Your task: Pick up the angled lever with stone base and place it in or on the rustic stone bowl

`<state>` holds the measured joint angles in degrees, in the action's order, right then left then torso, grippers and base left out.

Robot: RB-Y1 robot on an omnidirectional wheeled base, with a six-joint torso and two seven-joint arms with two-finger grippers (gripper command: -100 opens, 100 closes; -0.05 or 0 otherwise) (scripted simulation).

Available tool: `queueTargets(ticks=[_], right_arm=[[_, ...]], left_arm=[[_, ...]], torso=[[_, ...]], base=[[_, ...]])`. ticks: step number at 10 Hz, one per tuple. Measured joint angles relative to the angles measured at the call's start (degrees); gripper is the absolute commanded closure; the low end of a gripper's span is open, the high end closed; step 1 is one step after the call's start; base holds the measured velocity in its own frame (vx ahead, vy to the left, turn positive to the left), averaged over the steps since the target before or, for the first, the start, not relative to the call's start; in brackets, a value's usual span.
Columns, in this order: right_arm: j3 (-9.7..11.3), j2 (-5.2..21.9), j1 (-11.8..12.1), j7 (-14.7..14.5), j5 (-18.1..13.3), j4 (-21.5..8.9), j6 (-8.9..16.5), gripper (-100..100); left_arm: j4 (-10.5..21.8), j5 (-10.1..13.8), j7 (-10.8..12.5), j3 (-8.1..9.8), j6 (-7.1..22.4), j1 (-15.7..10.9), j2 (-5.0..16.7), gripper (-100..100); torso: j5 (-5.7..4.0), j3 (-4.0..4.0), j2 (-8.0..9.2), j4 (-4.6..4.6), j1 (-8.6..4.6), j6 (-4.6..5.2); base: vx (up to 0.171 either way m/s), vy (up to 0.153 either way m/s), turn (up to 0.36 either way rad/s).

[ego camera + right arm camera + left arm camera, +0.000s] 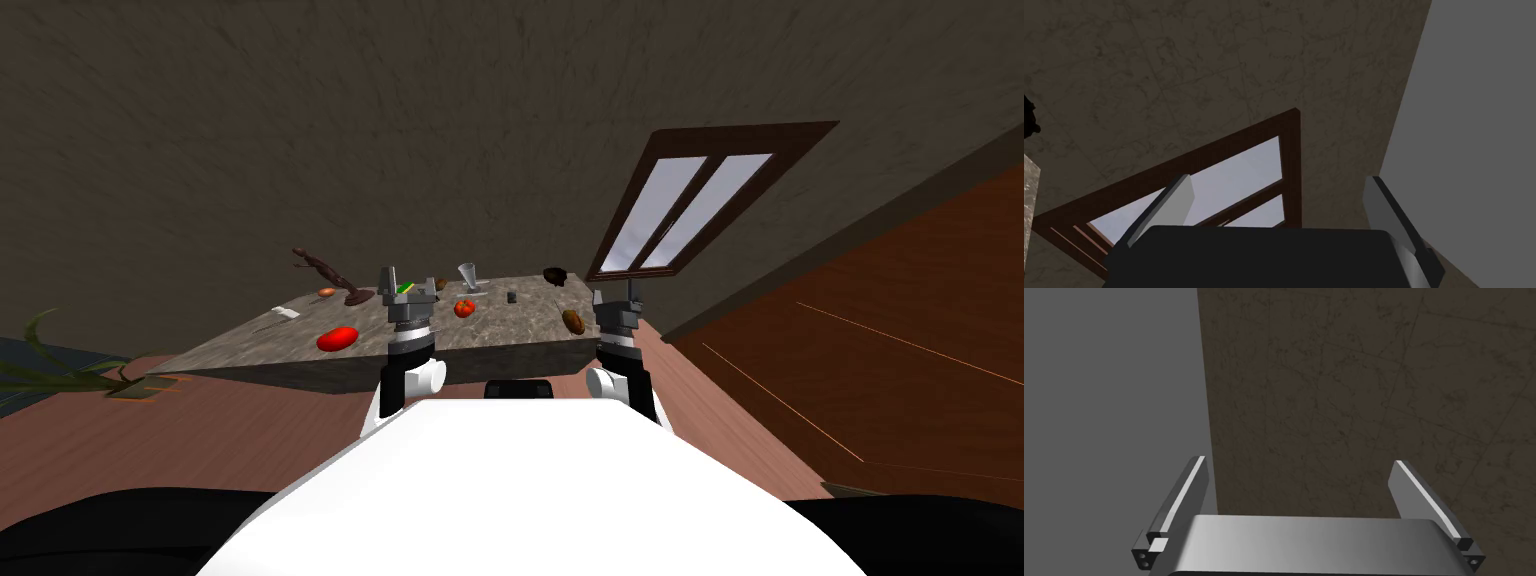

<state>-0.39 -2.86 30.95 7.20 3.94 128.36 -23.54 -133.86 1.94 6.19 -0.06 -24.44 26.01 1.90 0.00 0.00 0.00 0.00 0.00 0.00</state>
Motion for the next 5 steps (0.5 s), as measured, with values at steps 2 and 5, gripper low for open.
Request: queueTargets(ticks=[2, 5], right_arm=[[-0.3, 3.2, -1.0, 0.2, -0.7, -1.2, -0.2, -100], [-0.7, 7.7, -2.7, 0.5, -2.2, -3.5, -0.9, -100]], left_arm=[[0.0, 0.0, 0.0, 0.0, 0.0, 0.0, 0.0, 0], [0.0, 0.0, 0.0, 0.0, 0.0, 0.0, 0.0, 0]], torso=[[-0.01, 0.15, 0.27, 0.06, -0.06, -0.01], [-0.01, 0.14, 0.24, 0.06, -0.05, -0.01]], base=[[-0.089, -0.007, 0.113], [-0.066, -0.008, 0.104]])
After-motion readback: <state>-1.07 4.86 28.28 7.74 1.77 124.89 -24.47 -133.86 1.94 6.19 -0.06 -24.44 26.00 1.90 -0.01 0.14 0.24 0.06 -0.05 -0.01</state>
